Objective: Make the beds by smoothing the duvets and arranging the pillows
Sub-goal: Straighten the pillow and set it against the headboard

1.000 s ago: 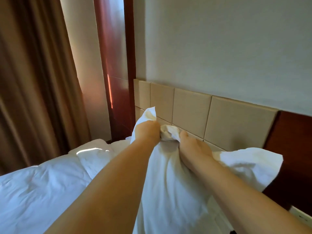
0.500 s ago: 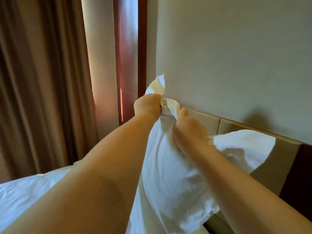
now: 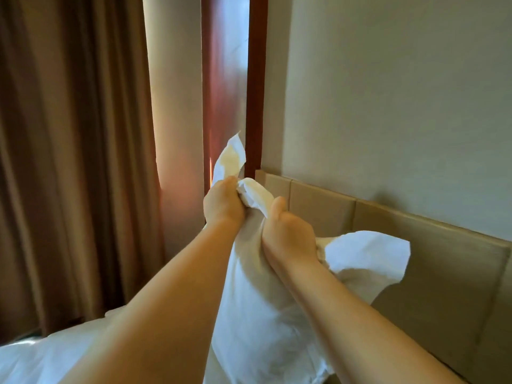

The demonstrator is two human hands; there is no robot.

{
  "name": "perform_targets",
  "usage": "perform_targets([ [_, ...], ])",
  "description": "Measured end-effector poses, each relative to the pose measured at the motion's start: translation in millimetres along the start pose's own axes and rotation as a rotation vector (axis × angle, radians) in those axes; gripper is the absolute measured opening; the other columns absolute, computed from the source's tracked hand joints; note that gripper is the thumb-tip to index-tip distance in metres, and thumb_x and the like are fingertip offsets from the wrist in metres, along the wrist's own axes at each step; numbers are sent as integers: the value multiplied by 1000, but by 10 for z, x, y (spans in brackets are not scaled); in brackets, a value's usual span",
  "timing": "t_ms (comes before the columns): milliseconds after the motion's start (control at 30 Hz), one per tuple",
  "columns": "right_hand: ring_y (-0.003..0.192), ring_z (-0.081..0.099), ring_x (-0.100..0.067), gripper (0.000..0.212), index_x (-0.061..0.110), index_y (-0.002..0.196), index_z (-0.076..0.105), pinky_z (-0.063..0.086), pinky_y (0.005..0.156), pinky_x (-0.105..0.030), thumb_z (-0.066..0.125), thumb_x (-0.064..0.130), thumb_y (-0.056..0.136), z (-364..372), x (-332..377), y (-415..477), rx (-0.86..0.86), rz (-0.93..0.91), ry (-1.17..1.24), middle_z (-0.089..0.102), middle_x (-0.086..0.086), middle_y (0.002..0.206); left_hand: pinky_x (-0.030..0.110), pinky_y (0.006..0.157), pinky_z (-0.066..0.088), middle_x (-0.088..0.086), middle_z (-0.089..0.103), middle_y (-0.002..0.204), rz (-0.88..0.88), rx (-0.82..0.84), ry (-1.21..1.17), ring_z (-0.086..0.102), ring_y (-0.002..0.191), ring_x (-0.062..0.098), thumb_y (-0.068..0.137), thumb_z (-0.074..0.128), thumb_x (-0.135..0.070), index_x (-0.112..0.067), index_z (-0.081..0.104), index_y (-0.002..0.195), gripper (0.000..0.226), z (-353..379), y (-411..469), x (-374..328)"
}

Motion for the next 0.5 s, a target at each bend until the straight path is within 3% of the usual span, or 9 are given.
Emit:
perform_targets([
  [67,41,61,-30,14,1,87,59,24,42,-22,61,4,75,764,-101,173,93,-24,-18,63,-11,54,35,70,47,5,62,76,-145,31,-70,58,78,26,92,38,-21,-17,51,64,31,417,335,639],
  [133,65,69,-37,13,3,100,53,33,51,-32,50,7,88,1516,-245,284,259,-10,3,69,-15,74,29,63,43,0,56,71,-185,97,31,56,76,22,95,37,-21,-16,51,68,31,828,600,1190],
  [233,93,65,-37,16,10,110,42,37,64,-36,35,12,96,2277,-463,372,439,5,-1,67,-13,102,37,79,53,5,62,87,-135,240,283,61,85,24,97,41,-17,-15,56,92,16,1402,852,1824],
  [300,97,63,-36,15,12,110,39,39,69,-37,33,14,97,2516,-610,418,546,70,3,65,-11,108,37,82,55,4,63,96,-41,345,440,63,88,23,96,47,-17,-17,55,104,11,1710,956,1977],
  [367,96,63,-36,14,13,109,40,41,69,-37,32,19,98,2577,-765,618,532,118,-24,65,-10,106,31,74,53,0,59,89,6,358,405,60,83,20,96,47,-18,-19,53,98,6,1938,1185,1896],
  [500,77,60,-32,12,12,104,41,42,61,-37,32,21,100,2398,-903,1352,310,67,-85,64,-9,93,24,59,36,-6,50,72,7,226,198,51,73,15,96,44,-16,-18,51,80,17,2120,1824,1522],
])
Point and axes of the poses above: each hand's wrist, its own y-axis towards the middle knuckle, its own z-axis out of the palm, x = y × z, the point moved 6 cm from there along y, towards the middle knuckle
